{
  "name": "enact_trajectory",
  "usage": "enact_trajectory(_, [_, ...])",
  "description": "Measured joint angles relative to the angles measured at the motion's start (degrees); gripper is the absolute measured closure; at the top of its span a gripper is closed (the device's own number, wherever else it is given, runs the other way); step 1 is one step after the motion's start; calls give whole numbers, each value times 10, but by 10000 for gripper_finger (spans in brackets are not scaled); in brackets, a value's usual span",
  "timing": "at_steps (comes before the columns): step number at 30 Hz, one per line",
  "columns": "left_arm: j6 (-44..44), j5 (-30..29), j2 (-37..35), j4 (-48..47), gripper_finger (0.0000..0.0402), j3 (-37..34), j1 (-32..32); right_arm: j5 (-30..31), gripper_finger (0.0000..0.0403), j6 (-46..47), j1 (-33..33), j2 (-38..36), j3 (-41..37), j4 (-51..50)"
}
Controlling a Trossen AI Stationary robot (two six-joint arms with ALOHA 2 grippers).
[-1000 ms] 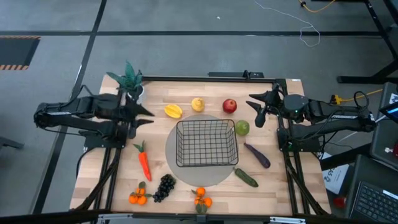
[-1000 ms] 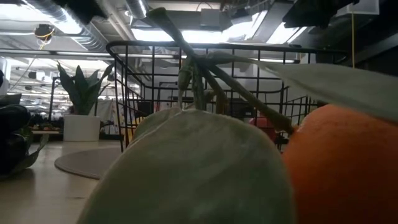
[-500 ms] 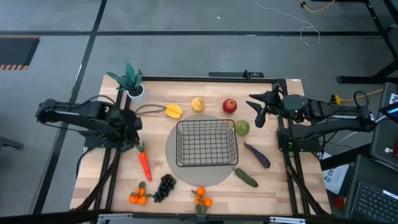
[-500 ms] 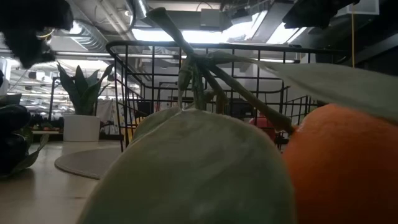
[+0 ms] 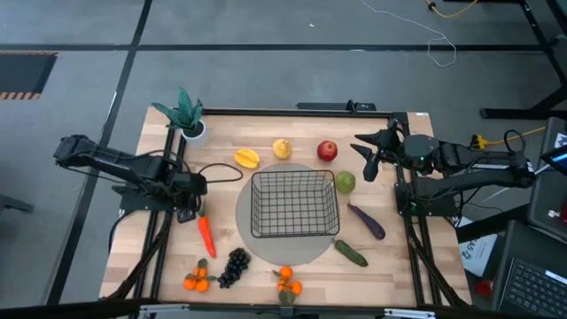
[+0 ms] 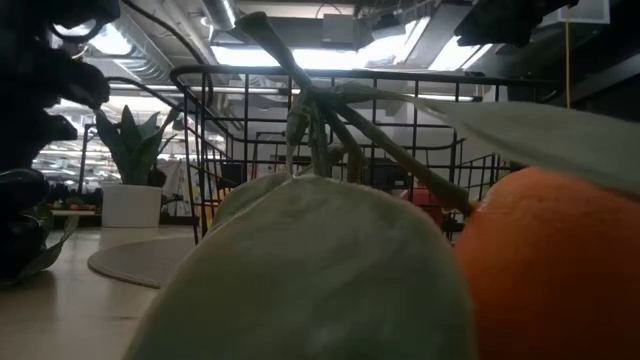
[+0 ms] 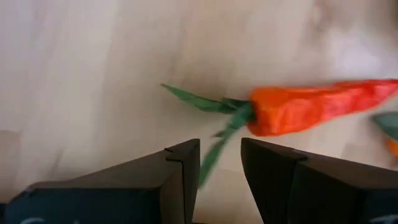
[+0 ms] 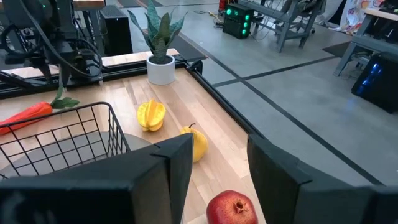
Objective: Build produce basket
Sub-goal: Put the orange carrot into the wire basket
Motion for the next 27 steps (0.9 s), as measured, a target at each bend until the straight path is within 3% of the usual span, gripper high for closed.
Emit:
enact_trajectory(8, [-4, -9, 2, 12, 296, -15, 0, 0, 253, -1, 0, 0, 0, 0])
enact_trajectory(15, [-5, 22, 2, 104, 296, -54, 0, 0, 253, -1, 0, 0, 0, 0])
enact_trajectory(27, [-50, 26, 2, 105, 296, -111, 0, 0, 253, -1, 0, 0, 0, 0])
